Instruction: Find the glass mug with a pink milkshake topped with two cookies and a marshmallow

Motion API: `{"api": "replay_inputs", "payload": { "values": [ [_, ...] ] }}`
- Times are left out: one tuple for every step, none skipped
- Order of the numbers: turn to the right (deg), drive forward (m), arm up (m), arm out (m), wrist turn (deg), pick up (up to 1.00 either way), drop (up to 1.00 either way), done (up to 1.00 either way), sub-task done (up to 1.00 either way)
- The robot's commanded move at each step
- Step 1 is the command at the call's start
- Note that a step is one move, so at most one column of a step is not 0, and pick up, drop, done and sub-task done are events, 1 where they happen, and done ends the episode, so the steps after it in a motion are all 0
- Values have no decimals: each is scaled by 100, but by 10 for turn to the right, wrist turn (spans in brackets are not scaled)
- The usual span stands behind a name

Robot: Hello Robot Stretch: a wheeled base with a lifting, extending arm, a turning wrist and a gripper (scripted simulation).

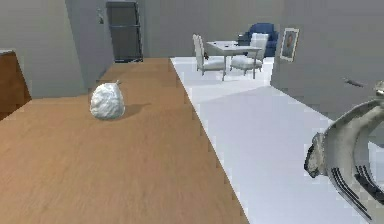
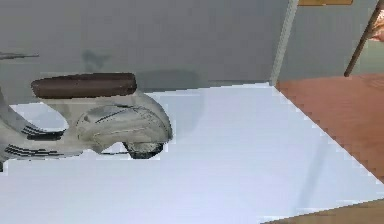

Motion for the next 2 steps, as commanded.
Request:
{"api": "replay_inputs", "payload": {
  "values": [
    [0,5,0,0,0,0,0,0,0],
    [-450,0,0,0,0,0,0,0,0]
  ]
}}
